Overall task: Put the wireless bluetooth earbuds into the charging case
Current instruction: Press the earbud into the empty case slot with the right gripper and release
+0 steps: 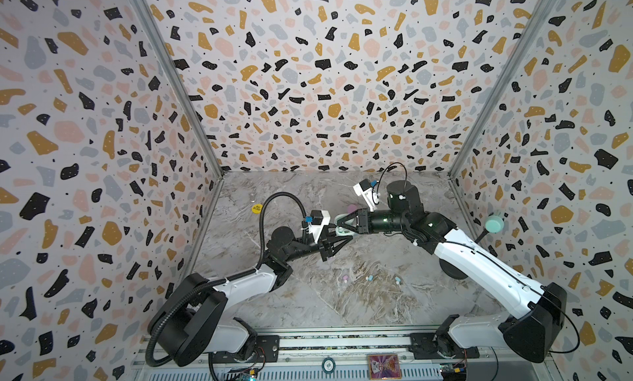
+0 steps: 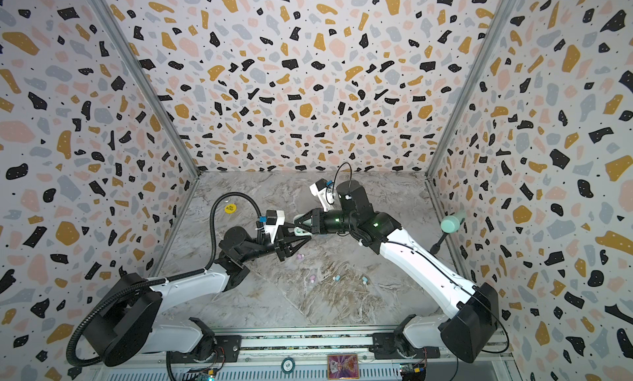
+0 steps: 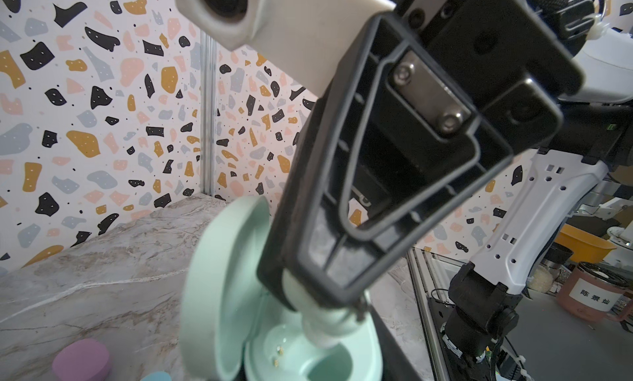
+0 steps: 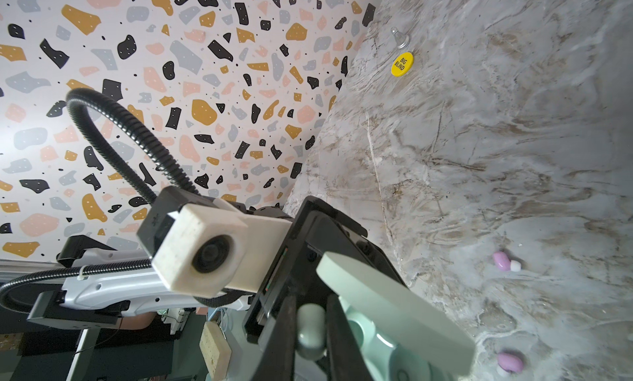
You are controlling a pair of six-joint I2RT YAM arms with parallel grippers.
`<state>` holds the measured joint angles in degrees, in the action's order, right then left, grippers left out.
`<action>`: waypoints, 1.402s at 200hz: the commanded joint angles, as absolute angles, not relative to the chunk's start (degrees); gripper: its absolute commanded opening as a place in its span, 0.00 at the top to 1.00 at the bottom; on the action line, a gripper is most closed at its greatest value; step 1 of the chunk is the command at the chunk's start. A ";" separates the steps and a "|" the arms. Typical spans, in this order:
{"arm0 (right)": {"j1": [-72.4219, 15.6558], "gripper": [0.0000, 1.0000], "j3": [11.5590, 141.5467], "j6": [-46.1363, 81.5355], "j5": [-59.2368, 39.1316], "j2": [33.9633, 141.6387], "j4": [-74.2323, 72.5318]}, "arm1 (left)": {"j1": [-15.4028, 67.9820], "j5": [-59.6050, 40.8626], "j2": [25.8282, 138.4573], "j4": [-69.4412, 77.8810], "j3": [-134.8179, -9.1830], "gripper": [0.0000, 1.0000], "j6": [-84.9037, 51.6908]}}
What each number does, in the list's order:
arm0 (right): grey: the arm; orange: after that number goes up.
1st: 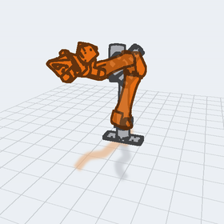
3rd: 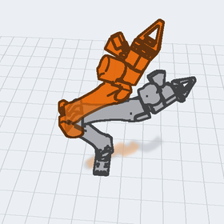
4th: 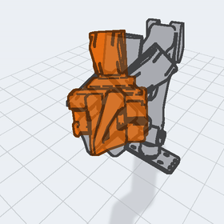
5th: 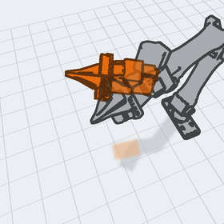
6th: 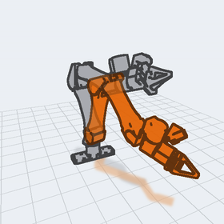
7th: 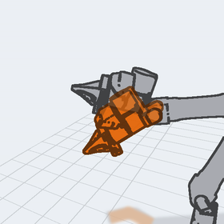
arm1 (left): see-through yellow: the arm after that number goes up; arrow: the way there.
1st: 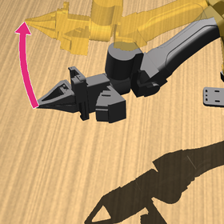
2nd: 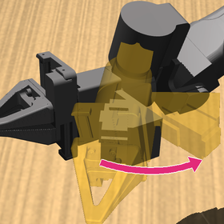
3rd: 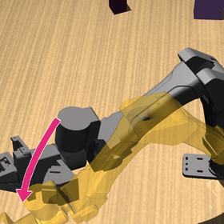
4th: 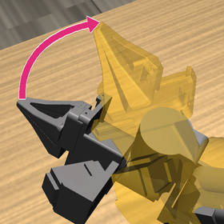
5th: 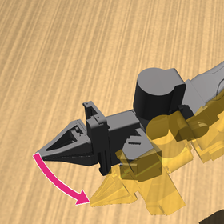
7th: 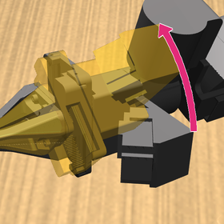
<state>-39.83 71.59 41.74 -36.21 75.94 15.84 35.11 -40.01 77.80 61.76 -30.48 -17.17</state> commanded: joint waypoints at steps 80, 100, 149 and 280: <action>-41.04 0.88 69.39 42.30 -35.01 75.57 15.89 | 35.41 -40.52 76.20 66.18 -29.68 1.00 -16.79; -41.09 0.84 69.37 41.98 -34.40 75.50 16.85 | 35.47 -40.46 75.90 66.10 -29.69 1.00 -16.72; -41.05 0.75 73.54 38.26 -30.37 76.17 23.98 | 35.42 -40.17 75.65 65.94 -29.44 1.00 -16.46; -39.19 0.60 89.26 31.45 -23.84 76.77 42.34 | 35.47 -39.11 75.07 63.24 -29.52 1.00 -14.85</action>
